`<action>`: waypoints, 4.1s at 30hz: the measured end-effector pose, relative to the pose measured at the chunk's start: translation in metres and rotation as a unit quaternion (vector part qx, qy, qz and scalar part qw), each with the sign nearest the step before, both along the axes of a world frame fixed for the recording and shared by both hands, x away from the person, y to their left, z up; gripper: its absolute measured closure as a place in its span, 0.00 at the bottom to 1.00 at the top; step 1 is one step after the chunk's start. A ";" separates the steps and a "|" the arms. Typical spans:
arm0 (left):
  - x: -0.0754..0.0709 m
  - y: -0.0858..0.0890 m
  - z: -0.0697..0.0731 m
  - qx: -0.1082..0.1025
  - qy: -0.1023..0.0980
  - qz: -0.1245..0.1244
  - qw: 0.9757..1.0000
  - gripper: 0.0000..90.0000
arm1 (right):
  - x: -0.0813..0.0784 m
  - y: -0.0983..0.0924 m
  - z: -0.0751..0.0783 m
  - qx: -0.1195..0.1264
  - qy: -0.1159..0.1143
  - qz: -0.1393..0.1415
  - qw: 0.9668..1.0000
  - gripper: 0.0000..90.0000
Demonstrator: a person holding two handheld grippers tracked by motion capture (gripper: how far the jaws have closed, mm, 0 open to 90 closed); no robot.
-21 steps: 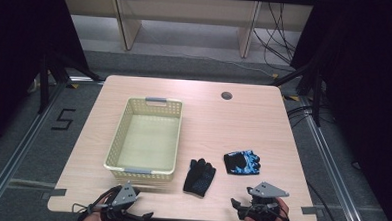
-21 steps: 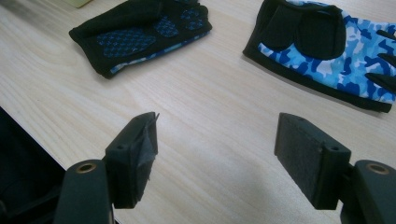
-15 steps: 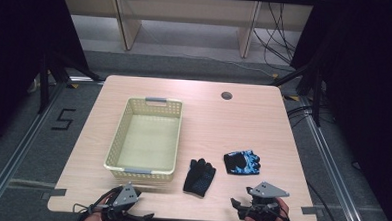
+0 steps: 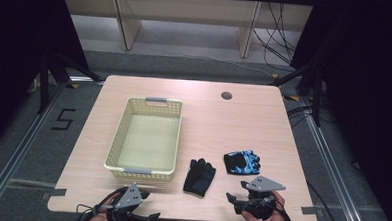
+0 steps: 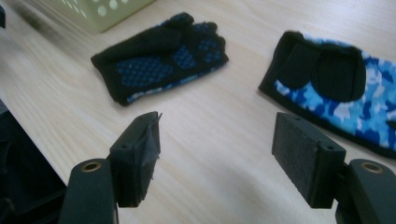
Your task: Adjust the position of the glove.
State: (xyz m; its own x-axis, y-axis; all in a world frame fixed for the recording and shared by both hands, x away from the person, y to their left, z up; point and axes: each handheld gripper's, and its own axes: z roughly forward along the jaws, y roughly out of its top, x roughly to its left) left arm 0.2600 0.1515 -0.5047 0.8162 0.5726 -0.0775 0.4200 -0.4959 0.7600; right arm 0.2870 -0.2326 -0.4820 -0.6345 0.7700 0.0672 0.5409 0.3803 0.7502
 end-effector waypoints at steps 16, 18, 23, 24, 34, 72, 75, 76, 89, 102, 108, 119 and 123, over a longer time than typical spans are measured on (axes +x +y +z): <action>0.021 -0.054 0.008 -0.033 0.005 -0.019 0.999 0.37 | 0.046 0.019 0.014 0.007 -0.016 0.032 0.999 0.46; 0.022 -0.063 0.006 -0.029 0.002 -0.012 0.999 0.38 | 0.057 0.025 0.015 0.005 -0.020 0.039 0.999 0.48; 0.029 -0.074 0.003 0.006 -0.017 -0.029 0.999 0.43 | 0.072 0.038 0.013 -0.012 -0.017 0.057 0.998 0.56; 0.029 -0.074 0.003 0.006 -0.017 -0.029 0.999 0.45 | 0.075 0.041 0.011 -0.014 -0.016 0.062 0.998 0.57; 0.037 -0.092 0.003 0.038 -0.057 -0.035 0.997 0.50 | 0.103 0.066 -0.005 -0.037 0.027 0.072 0.996 0.61; 0.048 -0.108 -0.008 0.074 -0.077 -0.044 0.993 0.87 | 0.111 0.073 -0.019 -0.051 0.064 0.079 0.994 0.97; 0.048 -0.107 -0.005 0.071 -0.086 -0.043 0.993 0.93 | 0.107 0.071 -0.014 -0.042 0.065 0.079 0.994 0.99; 0.048 -0.107 -0.005 0.071 -0.086 -0.043 0.993 0.94 | 0.105 0.070 -0.013 -0.040 0.059 0.080 0.994 0.99; 0.042 -0.103 0.008 0.076 -0.139 -0.094 0.983 0.95 | 0.046 0.039 0.015 0.015 0.035 0.048 0.998 0.99; 0.040 -0.111 -0.006 0.089 -0.140 -0.123 0.979 0.88 | 0.017 0.027 -0.010 -0.005 0.074 0.024 0.997 0.99; 0.037 -0.105 -0.005 0.091 -0.136 -0.113 0.980 0.75 | 0.015 0.029 -0.019 -0.011 0.067 0.008 0.998 0.91; 0.025 -0.095 0.002 0.077 -0.120 -0.089 0.986 0.53 | 0.009 0.022 -0.014 -0.010 0.088 -0.012 0.996 0.77; 0.024 -0.090 0.006 0.057 -0.112 -0.075 0.989 0.52 | 0.009 0.021 -0.015 -0.015 0.092 -0.012 0.996 0.77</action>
